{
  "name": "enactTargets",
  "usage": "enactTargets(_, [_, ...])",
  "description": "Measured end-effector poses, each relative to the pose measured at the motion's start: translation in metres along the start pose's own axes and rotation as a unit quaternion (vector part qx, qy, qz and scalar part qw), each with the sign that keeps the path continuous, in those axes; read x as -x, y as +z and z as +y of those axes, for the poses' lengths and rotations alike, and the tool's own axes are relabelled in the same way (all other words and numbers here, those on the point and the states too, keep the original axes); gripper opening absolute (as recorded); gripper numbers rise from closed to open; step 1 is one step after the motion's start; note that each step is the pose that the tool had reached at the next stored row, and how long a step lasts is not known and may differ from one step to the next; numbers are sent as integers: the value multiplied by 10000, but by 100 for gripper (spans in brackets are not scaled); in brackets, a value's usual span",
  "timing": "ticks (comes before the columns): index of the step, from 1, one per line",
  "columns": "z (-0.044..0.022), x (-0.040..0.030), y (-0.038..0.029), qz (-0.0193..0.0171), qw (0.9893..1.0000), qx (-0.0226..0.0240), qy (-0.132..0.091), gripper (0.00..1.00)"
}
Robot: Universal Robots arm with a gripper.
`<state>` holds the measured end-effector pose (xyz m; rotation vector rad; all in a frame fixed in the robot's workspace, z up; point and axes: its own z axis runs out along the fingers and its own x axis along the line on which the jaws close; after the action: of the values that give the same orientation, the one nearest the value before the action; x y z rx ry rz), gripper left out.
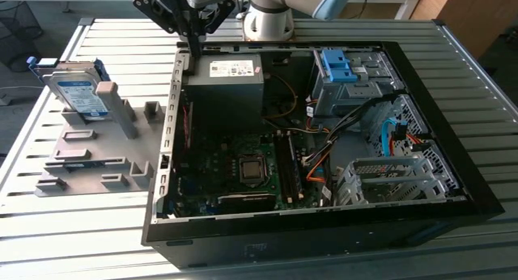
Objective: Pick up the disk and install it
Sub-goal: 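Reach for the disk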
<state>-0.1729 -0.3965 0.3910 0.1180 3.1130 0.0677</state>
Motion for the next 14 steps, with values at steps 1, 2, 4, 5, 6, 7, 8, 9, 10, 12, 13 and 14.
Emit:
enactTargets(1, [0,-3,0,0,10000,0,0,11])
enactTargets(2, [0,-6,1,0,10000,0,0,11])
enactTargets(4, [-1,-12,1,0,10000,0,0,11])
enactTargets(5, [-1,-15,2,0,10000,0,0,11])
enactTargets(6, [-1,-18,2,0,10000,0,0,11])
enactTargets(7, [-2,-21,2,1,10000,0,0,11])
enactTargets(8, [-2,-24,2,1,10000,0,0,11])
enactTargets(9, [-2,-27,3,0,10000,0,0,11])
enactTargets(10, [-2,-30,3,1,10000,0,0,11])
enactTargets(12, [-3,-36,4,1,10000,0,0,11])
enactTargets(13, [-3,-39,4,1,10000,-1,0,11])
enactTargets(14, [-3,-42,5,1,10000,0,0,11])
